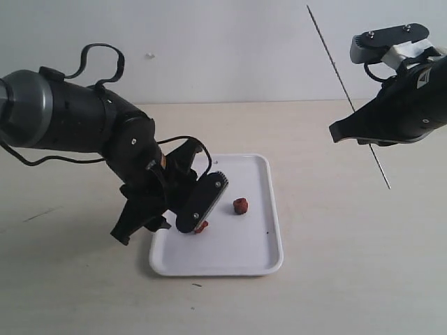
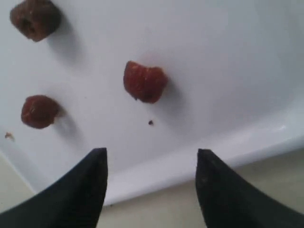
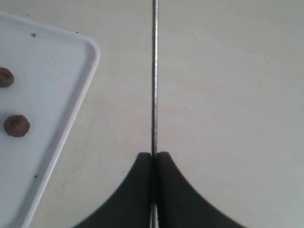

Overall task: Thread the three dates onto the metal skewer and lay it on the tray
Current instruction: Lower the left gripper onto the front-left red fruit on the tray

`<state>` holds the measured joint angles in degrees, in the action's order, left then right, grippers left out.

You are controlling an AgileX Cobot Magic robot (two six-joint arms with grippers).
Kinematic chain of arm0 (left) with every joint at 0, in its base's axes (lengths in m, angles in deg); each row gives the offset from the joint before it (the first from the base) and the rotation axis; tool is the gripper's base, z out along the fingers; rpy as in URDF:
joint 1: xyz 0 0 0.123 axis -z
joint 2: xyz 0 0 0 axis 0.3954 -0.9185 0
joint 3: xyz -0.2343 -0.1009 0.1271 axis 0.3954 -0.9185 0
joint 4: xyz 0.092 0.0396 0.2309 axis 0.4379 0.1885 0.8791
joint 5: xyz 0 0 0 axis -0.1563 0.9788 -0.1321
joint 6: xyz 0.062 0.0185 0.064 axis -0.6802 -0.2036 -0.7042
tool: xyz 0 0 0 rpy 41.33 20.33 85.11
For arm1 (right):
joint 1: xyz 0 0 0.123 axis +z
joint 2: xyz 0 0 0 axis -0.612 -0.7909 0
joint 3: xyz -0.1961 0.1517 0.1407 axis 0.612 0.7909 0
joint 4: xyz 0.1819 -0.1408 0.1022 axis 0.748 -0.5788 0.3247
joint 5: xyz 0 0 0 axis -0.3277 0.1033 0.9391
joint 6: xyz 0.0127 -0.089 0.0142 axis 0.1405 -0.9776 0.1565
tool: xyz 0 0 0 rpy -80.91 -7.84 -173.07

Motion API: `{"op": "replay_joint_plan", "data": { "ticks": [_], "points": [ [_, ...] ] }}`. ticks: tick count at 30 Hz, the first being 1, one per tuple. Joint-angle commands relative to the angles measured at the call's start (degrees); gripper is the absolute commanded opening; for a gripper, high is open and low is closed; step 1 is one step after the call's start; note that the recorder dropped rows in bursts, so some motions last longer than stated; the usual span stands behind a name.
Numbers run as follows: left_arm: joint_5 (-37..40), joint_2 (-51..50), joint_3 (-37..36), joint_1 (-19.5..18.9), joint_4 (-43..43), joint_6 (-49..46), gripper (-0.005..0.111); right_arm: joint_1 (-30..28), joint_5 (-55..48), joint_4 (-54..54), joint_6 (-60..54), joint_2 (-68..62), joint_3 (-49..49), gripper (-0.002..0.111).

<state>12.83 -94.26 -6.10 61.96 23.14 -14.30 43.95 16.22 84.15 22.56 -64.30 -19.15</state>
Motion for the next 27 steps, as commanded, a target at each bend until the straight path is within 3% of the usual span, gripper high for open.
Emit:
{"op": "replay_joint_plan", "data": {
  "ticks": [1,18,27],
  "points": [
    [-2.72,-0.09,0.31,1.30,-0.16,-3.00,0.055,-0.34,0.32,0.25,-1.35,0.13,-0.34,0.000],
    [-5.86,-2.39,0.31,1.43,-0.16,-4.68,0.054,-0.23,-0.97,0.73,-3.02,0.13,-0.34,0.000],
    [-7.32,-4.93,0.31,3.72,-0.16,-5.52,0.054,-0.23,-0.62,0.73,-3.02,0.13,-0.34,0.000]
  ]
}}
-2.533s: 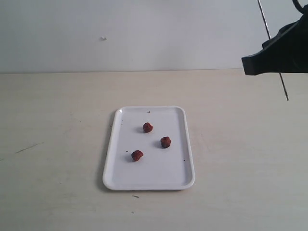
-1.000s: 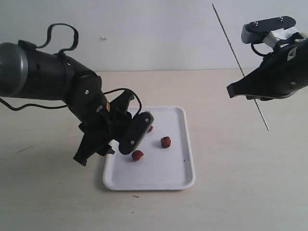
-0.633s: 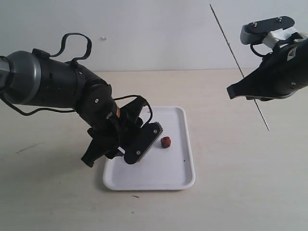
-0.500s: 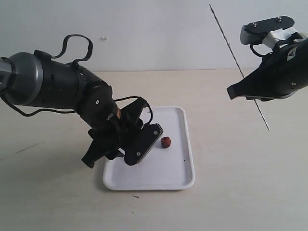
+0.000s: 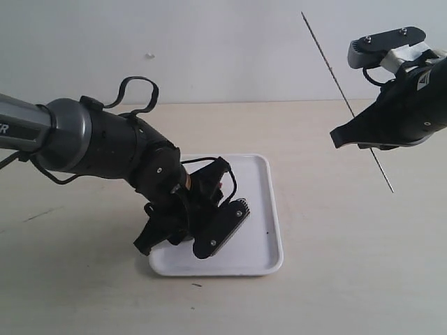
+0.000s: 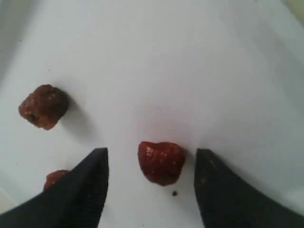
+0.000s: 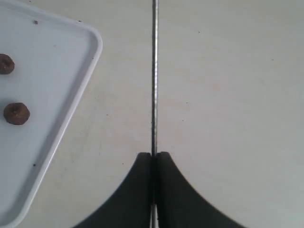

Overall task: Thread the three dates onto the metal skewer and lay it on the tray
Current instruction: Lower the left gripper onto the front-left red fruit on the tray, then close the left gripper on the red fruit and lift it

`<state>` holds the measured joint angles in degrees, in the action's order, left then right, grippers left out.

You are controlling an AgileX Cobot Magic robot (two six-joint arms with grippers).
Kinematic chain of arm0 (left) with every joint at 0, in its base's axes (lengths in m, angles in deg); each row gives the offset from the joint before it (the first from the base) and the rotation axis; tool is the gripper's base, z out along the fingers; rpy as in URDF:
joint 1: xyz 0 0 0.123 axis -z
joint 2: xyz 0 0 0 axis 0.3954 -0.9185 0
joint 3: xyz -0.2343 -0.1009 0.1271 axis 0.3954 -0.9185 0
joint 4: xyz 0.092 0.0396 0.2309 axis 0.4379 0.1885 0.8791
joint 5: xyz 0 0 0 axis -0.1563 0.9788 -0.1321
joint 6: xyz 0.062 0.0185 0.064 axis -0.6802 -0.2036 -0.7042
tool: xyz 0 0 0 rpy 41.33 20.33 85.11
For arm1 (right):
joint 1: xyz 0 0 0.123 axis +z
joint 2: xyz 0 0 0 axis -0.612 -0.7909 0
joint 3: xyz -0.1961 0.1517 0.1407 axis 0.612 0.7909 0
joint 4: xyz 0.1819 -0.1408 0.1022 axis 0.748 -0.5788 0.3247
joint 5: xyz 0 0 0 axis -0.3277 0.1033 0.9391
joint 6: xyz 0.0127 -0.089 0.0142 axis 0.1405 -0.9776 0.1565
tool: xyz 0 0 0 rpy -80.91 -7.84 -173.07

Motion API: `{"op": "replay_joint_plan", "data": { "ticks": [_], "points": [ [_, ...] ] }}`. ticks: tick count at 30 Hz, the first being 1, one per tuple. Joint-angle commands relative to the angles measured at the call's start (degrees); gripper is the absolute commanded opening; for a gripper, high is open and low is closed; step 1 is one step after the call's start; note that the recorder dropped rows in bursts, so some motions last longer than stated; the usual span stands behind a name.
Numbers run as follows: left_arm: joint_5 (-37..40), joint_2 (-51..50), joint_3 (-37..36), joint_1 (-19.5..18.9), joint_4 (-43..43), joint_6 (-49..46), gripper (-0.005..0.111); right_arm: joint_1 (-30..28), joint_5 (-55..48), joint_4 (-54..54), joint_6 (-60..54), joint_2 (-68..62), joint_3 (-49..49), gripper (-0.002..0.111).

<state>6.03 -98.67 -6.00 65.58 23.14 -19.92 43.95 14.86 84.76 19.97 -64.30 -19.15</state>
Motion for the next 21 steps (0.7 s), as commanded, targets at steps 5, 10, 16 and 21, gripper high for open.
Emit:
{"op": "replay_joint_plan", "data": {
  "ticks": [5,10,16,21],
  "points": [
    [-0.52,-0.63,0.21,0.10,-0.16,0.10,0.051,-0.23,0.76,0.24,-0.43,0.13,-0.34,0.000],
    [-0.52,-0.63,0.21,0.10,-0.16,0.33,0.043,-0.23,0.76,0.24,-0.43,0.13,-0.34,0.000],
    [0.72,-0.63,0.21,0.10,-0.16,0.33,0.043,-0.23,1.01,0.09,-0.43,0.13,-0.34,0.000],
    [1.38,-0.63,0.21,0.10,-0.16,0.33,0.042,-0.23,1.24,0.09,-0.43,0.13,-0.34,0.000]
  ]
}}
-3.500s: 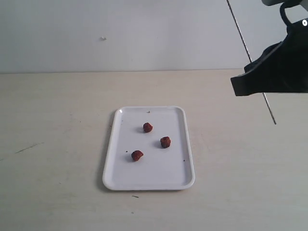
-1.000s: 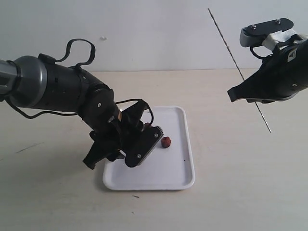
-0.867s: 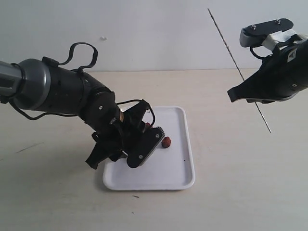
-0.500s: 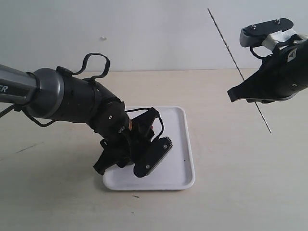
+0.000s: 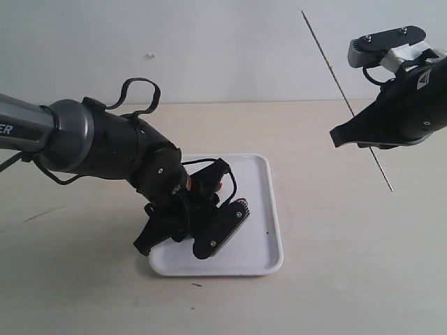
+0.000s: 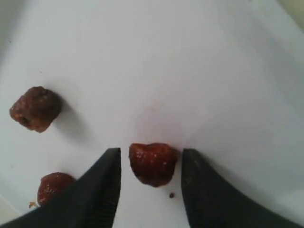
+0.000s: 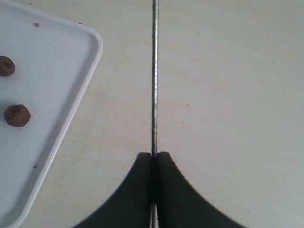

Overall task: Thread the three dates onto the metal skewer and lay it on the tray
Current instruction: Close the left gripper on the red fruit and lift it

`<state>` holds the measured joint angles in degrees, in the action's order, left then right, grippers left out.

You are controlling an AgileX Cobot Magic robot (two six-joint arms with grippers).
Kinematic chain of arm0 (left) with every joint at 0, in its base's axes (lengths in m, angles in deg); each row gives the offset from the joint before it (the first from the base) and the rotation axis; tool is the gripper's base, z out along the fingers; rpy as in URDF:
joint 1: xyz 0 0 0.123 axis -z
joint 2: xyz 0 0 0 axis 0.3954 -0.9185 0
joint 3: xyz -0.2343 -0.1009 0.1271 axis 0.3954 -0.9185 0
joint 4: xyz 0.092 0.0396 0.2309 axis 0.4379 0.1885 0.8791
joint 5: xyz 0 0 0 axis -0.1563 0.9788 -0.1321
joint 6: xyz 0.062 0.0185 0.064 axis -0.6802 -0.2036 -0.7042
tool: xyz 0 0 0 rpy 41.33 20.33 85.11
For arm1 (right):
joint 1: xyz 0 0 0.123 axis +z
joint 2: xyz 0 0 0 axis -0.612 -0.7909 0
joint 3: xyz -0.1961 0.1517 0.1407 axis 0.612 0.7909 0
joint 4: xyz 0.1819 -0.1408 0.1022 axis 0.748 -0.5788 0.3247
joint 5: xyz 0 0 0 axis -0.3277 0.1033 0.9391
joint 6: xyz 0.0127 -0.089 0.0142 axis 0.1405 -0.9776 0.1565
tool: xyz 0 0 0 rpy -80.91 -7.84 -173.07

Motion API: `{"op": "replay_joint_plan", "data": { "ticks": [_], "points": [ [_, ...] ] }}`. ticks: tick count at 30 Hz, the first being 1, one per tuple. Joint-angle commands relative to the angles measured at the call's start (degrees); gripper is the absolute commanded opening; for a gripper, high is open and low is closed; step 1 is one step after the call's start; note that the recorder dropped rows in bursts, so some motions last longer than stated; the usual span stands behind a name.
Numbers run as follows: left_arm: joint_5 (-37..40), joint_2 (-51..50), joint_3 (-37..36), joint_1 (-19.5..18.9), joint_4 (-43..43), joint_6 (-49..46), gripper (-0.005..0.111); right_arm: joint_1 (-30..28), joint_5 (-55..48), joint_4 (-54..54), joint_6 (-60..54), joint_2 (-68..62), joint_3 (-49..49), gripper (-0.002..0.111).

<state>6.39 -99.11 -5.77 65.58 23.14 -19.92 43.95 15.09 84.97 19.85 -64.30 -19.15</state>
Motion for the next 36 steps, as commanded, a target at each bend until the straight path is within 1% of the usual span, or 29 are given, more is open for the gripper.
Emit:
{"op": "replay_joint_plan", "data": {
  "ticks": [1,6,30,31,34,36],
  "points": [
    [1.02,-0.20,-0.02,0.10,-0.16,0.33,0.042,-0.23,1.01,-0.12,-0.32,0.13,-0.34,0.000],
    [1.02,-0.20,-0.02,0.10,-0.16,0.33,0.038,-0.23,1.31,0.16,-0.32,0.13,-0.34,0.000],
    [0.53,-0.20,-0.02,0.10,-0.16,0.33,0.037,-0.23,1.44,0.16,-0.32,0.13,-0.34,0.000],
    [0.56,-0.20,-0.02,0.10,-0.16,0.33,0.036,-0.23,1.44,0.16,-0.32,0.13,-0.34,0.000],
    [0.56,-0.20,-0.02,0.10,-0.27,0.33,0.027,-0.23,1.43,0.28,-0.32,0.13,-0.34,0.000],
    [0.42,-0.20,-0.02,0.10,-0.29,0.60,0.026,-0.23,1.43,0.28,-0.32,0.13,-0.34,0.000]
  ]
}}
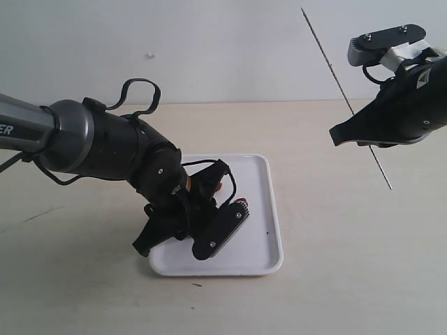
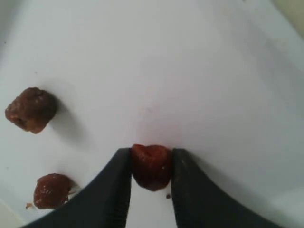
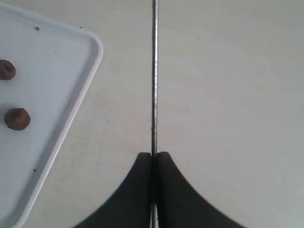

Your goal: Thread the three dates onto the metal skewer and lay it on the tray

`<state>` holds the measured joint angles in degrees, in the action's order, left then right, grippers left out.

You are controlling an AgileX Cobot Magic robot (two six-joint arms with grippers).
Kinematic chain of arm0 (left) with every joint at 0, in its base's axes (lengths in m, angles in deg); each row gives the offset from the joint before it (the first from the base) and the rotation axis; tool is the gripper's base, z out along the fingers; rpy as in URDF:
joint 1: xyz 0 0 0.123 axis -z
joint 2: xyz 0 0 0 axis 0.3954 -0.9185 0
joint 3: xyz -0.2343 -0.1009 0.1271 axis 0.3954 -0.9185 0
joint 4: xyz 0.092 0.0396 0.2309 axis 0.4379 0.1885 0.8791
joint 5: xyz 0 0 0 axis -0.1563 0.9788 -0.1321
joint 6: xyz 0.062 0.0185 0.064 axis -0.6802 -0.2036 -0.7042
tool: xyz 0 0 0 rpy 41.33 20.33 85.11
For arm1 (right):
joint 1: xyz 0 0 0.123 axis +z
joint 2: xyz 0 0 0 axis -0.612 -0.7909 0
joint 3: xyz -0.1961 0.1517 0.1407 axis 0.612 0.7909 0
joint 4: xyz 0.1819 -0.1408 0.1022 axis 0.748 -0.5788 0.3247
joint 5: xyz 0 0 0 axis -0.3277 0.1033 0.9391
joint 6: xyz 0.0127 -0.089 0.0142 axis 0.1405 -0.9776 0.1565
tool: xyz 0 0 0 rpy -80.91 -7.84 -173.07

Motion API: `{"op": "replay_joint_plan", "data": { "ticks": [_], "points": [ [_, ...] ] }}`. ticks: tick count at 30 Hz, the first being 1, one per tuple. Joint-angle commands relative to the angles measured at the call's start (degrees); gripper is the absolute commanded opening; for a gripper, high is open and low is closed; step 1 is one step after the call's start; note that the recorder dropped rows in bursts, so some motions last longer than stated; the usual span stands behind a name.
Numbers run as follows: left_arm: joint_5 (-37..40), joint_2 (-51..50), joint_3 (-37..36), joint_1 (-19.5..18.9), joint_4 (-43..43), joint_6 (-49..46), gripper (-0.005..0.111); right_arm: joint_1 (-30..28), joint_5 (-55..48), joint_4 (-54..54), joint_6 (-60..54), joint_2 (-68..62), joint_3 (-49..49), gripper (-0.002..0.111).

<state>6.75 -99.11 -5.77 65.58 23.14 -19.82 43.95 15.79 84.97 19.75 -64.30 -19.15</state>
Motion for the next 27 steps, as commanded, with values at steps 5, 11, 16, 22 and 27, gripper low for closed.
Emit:
{"op": "replay_joint_plan", "data": {
  "ticks": [5,11,16,22,27],
  "points": [
    [-0.04,-0.20,-0.02,0.10,-0.29,1.69,0.026,-0.23,1.01,0.28,-0.21,0.13,-0.34,0.000],
    [-1.54,-0.20,-0.02,0.10,-0.29,4.65,0.026,-0.23,1.30,0.28,-0.21,0.13,-0.34,0.000],
    [-7.76,1.04,-0.02,-0.04,-0.42,16.41,0.026,-0.23,1.59,0.28,-0.21,0.13,-0.34,0.000],
    [-15.17,3.55,-0.02,-1.78,-1.81,33.26,0.025,-0.23,1.59,0.28,-0.21,0.13,-0.34,0.000],
    [-21.00,6.63,-0.02,-5.67,-1.81,52.73,0.025,-0.23,1.31,0.91,0.04,0.13,-0.34,0.000]
  ]
}}
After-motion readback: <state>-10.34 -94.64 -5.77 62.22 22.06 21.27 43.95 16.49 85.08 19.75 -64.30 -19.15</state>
